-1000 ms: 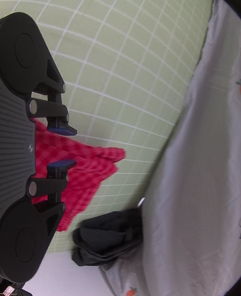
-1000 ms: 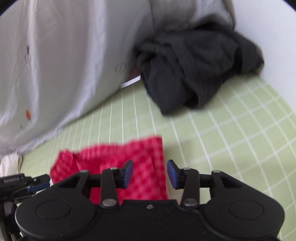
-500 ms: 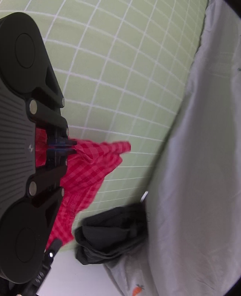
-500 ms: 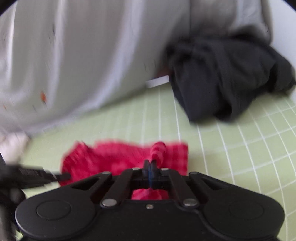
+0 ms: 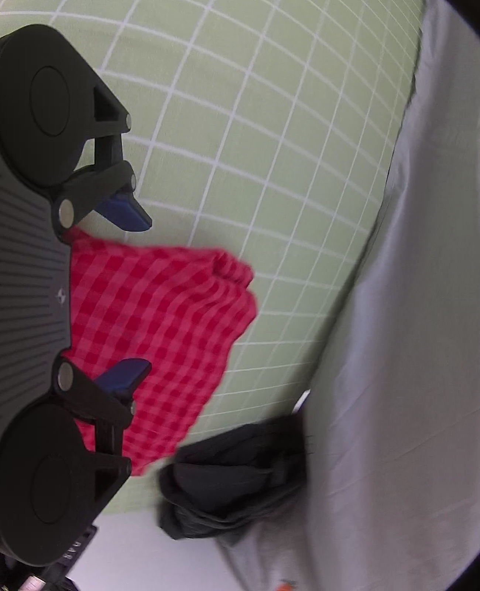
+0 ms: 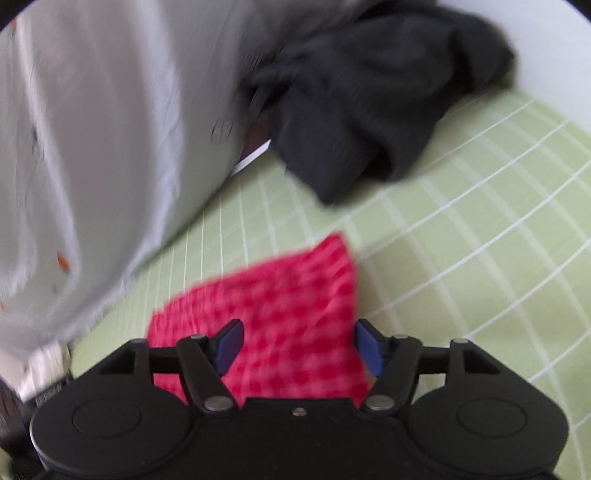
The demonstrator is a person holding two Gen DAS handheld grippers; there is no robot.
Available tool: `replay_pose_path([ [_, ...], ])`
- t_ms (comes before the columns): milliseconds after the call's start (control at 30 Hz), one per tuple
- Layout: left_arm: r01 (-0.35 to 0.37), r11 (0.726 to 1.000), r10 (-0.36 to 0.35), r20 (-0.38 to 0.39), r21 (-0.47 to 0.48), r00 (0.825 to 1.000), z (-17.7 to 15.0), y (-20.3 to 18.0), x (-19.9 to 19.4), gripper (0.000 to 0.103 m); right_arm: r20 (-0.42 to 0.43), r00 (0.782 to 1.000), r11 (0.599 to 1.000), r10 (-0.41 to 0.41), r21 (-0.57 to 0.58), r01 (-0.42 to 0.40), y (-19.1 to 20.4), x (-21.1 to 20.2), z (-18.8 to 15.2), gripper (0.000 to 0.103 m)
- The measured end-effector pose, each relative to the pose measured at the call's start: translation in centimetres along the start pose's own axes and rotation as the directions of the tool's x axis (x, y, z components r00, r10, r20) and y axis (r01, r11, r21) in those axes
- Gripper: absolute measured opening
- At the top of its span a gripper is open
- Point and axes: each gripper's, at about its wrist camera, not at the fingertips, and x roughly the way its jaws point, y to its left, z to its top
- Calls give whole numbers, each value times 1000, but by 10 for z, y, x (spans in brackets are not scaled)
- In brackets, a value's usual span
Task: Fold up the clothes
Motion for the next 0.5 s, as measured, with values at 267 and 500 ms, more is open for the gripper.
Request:
replay_pose_path([
  [267,-55,982,62,-31,180,998,-10,-28,26,64,-53,997,985,-62,-165,52,36,31,-1,76],
  [500,4,990,1,-36,141,999,-10,-33,29,11,-95,995,970,-31,-244,7,56,43,-1,34],
])
